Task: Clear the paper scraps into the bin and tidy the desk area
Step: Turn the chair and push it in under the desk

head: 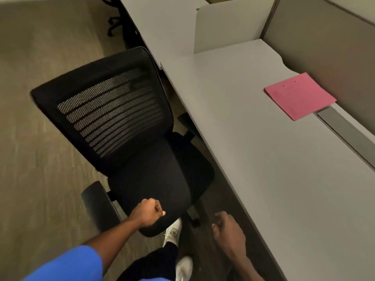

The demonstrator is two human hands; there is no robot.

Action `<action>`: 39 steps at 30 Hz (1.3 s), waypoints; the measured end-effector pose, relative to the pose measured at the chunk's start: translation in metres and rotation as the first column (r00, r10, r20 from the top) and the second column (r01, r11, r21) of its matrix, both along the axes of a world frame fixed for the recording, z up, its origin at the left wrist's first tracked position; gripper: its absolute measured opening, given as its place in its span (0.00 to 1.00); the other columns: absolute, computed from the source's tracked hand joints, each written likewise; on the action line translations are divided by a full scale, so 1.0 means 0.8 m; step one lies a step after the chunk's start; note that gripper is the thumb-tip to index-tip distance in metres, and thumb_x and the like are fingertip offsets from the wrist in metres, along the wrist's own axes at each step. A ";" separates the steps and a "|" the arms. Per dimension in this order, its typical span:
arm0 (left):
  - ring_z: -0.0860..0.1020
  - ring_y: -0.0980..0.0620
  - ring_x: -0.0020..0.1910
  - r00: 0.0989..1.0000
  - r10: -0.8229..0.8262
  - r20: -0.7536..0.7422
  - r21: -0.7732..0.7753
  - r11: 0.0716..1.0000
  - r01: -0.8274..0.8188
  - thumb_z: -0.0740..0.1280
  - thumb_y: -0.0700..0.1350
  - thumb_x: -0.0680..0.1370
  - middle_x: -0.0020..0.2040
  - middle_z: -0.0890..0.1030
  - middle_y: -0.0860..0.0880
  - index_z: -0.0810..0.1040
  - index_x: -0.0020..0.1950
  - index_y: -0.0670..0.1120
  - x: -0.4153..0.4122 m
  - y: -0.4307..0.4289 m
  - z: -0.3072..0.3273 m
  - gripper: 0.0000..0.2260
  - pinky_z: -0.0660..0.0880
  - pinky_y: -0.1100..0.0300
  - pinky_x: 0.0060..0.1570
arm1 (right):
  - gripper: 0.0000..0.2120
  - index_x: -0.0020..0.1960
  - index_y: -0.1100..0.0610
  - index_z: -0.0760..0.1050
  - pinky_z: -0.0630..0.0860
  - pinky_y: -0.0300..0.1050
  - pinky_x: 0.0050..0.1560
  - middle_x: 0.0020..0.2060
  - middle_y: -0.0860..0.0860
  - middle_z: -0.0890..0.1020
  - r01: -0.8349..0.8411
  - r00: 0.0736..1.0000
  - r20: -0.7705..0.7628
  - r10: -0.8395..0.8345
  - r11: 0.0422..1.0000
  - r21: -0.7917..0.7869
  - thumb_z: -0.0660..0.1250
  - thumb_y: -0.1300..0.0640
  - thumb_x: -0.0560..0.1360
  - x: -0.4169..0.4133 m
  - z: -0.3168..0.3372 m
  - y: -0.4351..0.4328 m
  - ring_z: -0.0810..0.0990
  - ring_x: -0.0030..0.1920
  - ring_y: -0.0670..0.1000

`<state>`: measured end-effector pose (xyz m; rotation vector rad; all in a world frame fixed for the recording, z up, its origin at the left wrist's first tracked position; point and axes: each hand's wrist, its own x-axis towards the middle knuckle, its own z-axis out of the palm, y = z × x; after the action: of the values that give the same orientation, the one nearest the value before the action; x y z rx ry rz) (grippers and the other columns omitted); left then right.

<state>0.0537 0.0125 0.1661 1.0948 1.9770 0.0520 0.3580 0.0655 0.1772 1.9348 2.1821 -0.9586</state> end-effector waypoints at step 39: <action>0.81 0.47 0.65 0.841 0.511 0.178 0.430 0.728 -0.534 0.79 0.59 0.73 0.67 0.81 0.45 0.74 0.73 0.43 -0.398 -0.059 0.149 0.35 0.79 0.48 0.68 | 0.38 0.85 0.53 0.53 0.60 0.62 0.81 0.85 0.56 0.53 -0.684 0.720 0.079 0.689 0.725 -0.082 0.64 0.48 0.80 -0.428 -0.064 -0.186 0.51 0.85 0.59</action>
<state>-0.2650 -0.0350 0.2853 0.7571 2.2331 0.8956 0.0157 -0.0834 0.1262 0.9395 2.4663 -0.7264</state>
